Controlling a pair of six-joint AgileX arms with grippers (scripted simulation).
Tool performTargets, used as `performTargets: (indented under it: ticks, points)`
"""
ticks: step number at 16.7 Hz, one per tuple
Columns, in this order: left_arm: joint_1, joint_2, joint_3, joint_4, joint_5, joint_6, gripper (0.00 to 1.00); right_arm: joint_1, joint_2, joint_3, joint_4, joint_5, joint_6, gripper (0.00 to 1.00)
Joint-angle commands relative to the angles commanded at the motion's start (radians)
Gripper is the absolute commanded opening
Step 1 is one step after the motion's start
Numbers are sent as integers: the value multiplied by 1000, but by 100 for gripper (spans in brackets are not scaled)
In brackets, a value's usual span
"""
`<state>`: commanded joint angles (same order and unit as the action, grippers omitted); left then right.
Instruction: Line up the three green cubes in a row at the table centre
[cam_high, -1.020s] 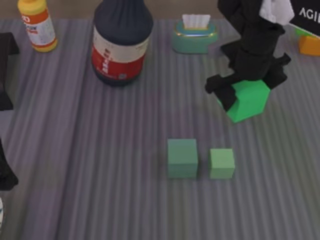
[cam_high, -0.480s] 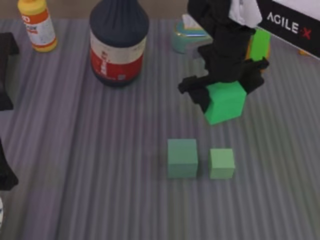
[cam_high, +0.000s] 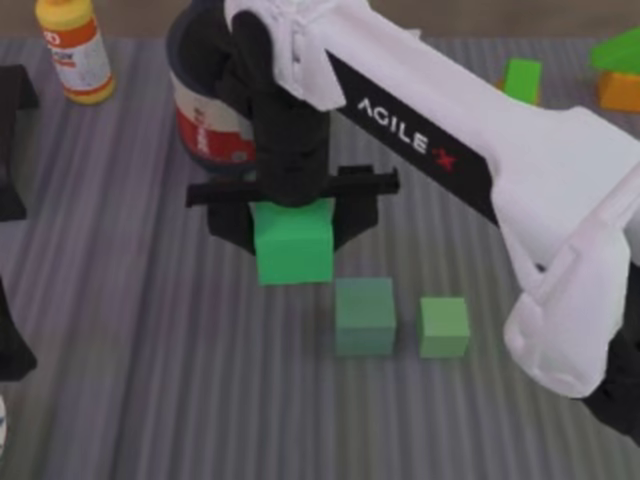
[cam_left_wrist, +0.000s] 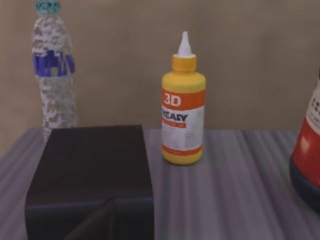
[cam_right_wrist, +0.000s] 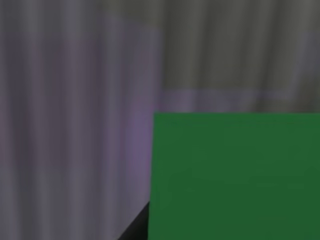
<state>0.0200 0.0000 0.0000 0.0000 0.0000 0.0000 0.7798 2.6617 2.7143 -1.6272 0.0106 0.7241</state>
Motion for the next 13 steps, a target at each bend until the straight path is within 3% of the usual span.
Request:
performTargets:
  ticks: [5, 13]
  points:
    - [0, 0, 0, 0, 0, 0, 100, 111, 79, 180, -91, 5, 181, 0]
    - [0, 0, 0, 0, 0, 0, 100, 109, 55, 110, -30, 4, 187, 0]
